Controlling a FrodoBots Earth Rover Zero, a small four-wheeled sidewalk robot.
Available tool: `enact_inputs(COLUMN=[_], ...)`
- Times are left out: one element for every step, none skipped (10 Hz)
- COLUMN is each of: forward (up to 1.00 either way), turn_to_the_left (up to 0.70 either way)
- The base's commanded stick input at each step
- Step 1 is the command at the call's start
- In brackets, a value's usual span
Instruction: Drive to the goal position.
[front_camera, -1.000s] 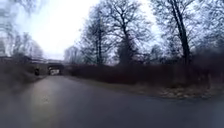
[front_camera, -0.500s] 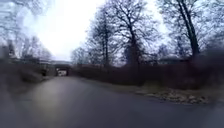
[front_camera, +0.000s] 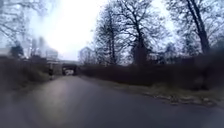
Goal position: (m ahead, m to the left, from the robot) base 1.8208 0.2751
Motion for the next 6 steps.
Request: enact_inputs(forward=[0.45,0.45,0.45,0.45,0.57,0.70], turn_to_the_left=[0.27,0.27,0.27,0.27,0.21,0.14])
